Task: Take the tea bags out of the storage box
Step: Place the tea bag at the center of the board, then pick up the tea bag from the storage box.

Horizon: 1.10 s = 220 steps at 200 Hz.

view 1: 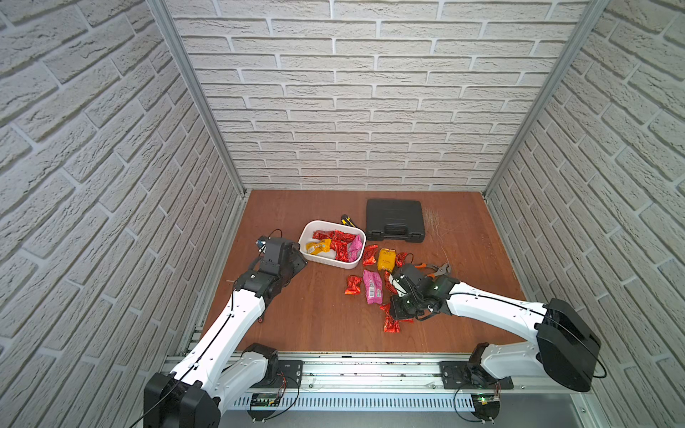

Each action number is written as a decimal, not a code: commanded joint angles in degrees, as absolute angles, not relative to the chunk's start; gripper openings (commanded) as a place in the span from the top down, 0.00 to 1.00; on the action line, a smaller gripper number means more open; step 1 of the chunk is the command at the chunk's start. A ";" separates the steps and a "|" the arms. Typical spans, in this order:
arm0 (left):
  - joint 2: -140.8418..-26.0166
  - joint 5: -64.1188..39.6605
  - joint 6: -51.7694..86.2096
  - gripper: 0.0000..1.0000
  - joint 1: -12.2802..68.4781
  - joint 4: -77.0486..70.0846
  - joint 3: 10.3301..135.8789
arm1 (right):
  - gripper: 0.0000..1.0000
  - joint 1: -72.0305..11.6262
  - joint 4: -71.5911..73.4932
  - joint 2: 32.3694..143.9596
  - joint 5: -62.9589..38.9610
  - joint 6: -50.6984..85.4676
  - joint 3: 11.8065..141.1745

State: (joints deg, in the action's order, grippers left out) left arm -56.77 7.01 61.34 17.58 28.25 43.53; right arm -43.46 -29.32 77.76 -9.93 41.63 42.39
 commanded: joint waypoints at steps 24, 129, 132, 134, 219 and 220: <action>-60.35 6.06 59.89 0.36 19.37 25.86 45.86 | 0.52 -42.99 -35.83 74.77 -1.30 40.88 45.88; -80.23 5.18 51.79 0.39 24.97 24.92 58.34 | 0.48 -41.01 -37.32 66.35 7.74 34.65 52.64; -81.01 5.09 51.29 0.40 24.96 24.94 58.88 | 0.48 -41.01 -37.20 66.53 7.88 34.63 52.66; -81.53 4.98 50.90 0.40 24.96 25.07 59.30 | 0.48 -40.97 -37.12 66.66 8.01 34.67 52.69; -99.80 -15.09 32.01 0.39 22.68 25.93 73.22 | 0.48 -35.33 -36.74 67.73 8.37 34.26 53.54; -100.04 -15.24 32.00 0.39 22.59 25.88 73.22 | 0.48 -35.24 -36.69 67.75 8.45 34.31 53.49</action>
